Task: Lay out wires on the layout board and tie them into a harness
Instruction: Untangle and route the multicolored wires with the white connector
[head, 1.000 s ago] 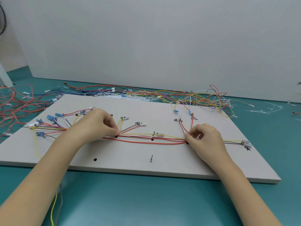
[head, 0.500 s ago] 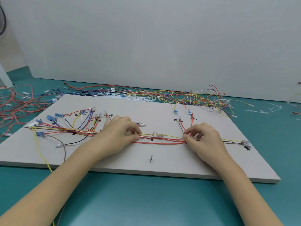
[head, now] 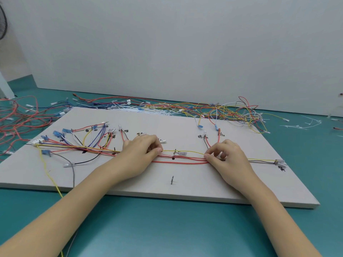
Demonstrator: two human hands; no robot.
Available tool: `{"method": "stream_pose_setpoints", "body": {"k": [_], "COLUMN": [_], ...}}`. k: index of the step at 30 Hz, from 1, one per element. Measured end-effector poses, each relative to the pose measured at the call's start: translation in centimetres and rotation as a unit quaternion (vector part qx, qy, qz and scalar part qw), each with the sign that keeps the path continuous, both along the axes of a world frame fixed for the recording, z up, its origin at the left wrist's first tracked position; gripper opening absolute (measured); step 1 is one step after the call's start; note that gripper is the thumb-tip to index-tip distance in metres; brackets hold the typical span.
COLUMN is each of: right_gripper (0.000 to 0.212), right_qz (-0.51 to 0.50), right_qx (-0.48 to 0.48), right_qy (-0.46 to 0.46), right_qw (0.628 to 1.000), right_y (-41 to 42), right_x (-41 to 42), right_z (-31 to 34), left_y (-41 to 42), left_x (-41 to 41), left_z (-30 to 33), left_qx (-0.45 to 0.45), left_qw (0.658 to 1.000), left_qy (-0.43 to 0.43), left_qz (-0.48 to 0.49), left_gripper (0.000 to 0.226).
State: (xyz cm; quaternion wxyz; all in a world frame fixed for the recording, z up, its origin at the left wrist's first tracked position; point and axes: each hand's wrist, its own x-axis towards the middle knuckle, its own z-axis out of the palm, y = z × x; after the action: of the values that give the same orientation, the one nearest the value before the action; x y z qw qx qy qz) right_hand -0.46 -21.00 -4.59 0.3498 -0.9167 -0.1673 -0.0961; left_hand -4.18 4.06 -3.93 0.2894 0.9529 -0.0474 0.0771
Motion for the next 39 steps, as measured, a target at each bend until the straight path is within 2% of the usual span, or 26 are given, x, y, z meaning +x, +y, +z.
{"method": "stream_pose_setpoints", "body": {"k": [9, 14, 19, 23, 27, 31, 34, 39], "right_gripper": [0.014, 0.011, 0.013, 0.019, 0.016, 0.015, 0.015, 0.015], "right_qz": [0.003, -0.028, -0.054, -0.046, 0.003, 0.022, 0.032, 0.035], "right_qx": [0.05, 0.048, 0.028, -0.02, -0.033, -0.048, -0.054, -0.058], "right_qy": [0.048, 0.006, -0.02, -0.031, 0.004, 0.018, 0.015, 0.026], "right_qw": [0.998, 0.998, 0.998, 0.998, 0.999, 0.998, 0.998, 0.997], "right_y": [-0.3, -0.5, -0.9, -0.9, -1.4, -1.6, -1.7, -1.8], "right_x": [0.0, 0.5, 0.5, 0.6, 1.1, 1.3, 1.2, 1.4], "right_z": [-0.1, -0.3, -0.4, -0.2, 0.4, 0.5, 0.3, 0.4], "left_y": [0.4, 1.0, 3.3, 7.1, 9.2, 10.2, 10.3, 10.1], "left_x": [-0.2, -0.2, 0.2, 0.1, -0.4, -0.6, -0.5, -0.3], "left_z": [0.7, 0.5, 1.4, 2.5, 3.2, 3.5, 3.3, 3.2], "left_qx": [-0.04, -0.032, -0.056, -0.03, -0.039, -0.064, -0.023, 0.023], "left_qw": [0.999, 0.999, 0.997, 0.996, 0.99, 0.988, 0.988, 0.989], "left_qy": [0.014, -0.011, -0.033, 0.031, 0.121, 0.116, 0.091, 0.101], "left_qz": [-0.029, -0.022, 0.038, 0.081, 0.058, 0.078, 0.124, 0.105], "left_gripper": [0.012, 0.005, 0.012, 0.013, 0.01, 0.015, 0.016, 0.016]}}
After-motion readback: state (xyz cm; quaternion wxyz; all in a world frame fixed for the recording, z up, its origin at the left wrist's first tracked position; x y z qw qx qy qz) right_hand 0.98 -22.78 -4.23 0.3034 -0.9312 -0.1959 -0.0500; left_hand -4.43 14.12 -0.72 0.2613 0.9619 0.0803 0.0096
